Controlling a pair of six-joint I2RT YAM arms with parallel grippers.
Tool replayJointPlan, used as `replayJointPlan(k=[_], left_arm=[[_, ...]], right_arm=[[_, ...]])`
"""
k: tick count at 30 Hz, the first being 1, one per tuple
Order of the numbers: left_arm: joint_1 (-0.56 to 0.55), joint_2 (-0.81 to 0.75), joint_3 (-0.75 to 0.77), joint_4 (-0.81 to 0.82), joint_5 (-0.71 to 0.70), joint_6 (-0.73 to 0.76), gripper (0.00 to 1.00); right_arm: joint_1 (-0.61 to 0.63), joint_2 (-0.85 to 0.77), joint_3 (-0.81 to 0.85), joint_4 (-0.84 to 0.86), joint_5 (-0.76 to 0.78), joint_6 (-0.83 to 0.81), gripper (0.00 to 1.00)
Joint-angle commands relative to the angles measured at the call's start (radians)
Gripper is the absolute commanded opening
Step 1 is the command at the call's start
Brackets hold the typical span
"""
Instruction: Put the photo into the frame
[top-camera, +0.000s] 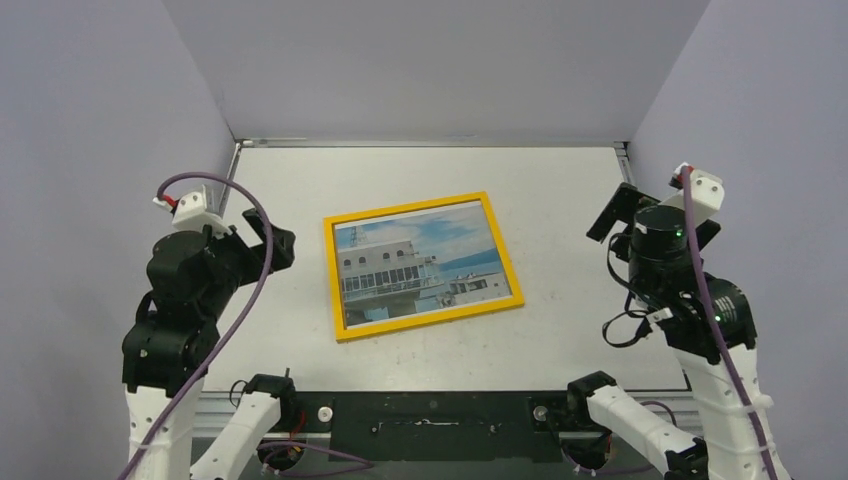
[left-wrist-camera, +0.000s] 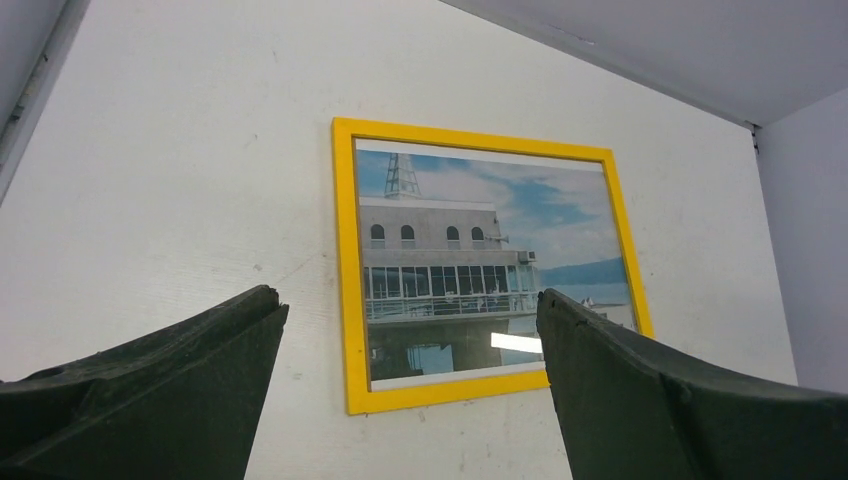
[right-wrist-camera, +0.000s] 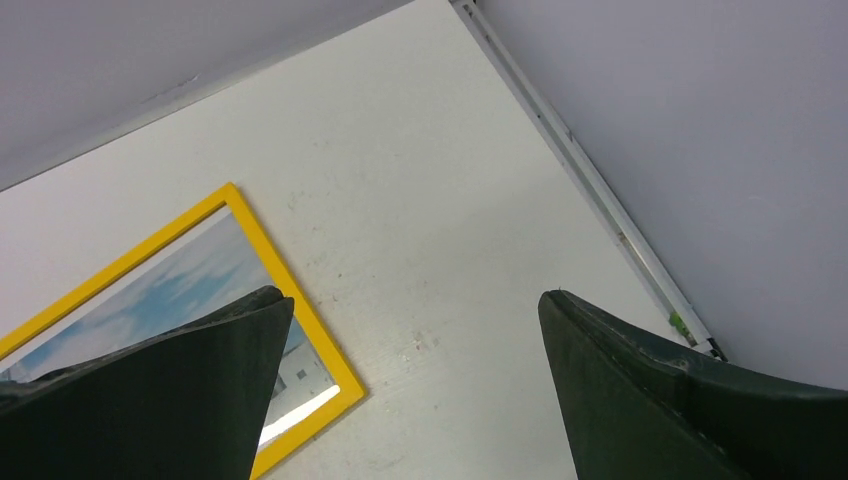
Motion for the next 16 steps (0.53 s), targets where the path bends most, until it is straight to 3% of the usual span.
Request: replayJointPlan(k=[1,6,16], left_arm=[[-0.002,-0.050,0.083,-0.102,-0.036,-0.007,0.97],[0.002,-0.077,0.178,-0.228,-0.025,0.009,0.97],[0.040,-0.110,0.174,-0.297,-0.023,0.007,0.97]], right_arm=[[-0.004,-0.019,0.120,-0.135,0.028,-0.070,1.00],[-0.005,-0.018,0.232,-0.218,0.032,-0.066,1.00],[-0.004,-0.008,0.316,-0.294,-0.013,-0.067,1.00]])
